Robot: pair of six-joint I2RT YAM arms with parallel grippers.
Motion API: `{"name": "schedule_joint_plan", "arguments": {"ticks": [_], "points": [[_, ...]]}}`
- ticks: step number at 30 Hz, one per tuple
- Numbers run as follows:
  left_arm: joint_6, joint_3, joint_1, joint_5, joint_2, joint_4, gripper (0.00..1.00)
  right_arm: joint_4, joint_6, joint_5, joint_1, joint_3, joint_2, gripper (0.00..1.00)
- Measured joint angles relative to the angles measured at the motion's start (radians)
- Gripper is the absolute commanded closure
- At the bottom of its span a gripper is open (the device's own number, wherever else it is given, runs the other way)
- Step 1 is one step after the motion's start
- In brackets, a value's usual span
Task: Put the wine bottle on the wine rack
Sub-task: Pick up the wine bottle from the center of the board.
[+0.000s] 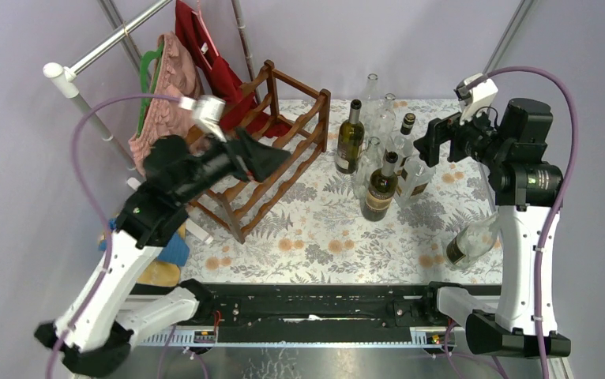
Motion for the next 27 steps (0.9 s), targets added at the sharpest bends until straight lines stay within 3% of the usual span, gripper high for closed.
{"name": "schedule_joint_plan", "arguments": {"ticks": [4, 7, 14, 27], "points": [[0.084, 0.049, -0.334, -0.187, 0.105, -0.023, 0.01, -0.048, -0.04, -0.021, -0.002, -0.003, 0.021, 0.0], [0.143, 0.056, -0.439, -0.267, 0.164, -0.024, 0.01, -0.067, -0.055, -0.026, -0.002, -0.014, 0.021, 0.0], [0.22, -0.026, -0.467, -0.343, 0.164, 0.05, 0.01, -0.108, -0.099, -0.033, -0.003, -0.042, 0.023, 0.0], [0.186, -0.097, -0.47, -0.339, 0.198, 0.181, 0.01, -0.195, -0.149, 0.071, -0.077, -0.031, 0.019, 0.0]]}}
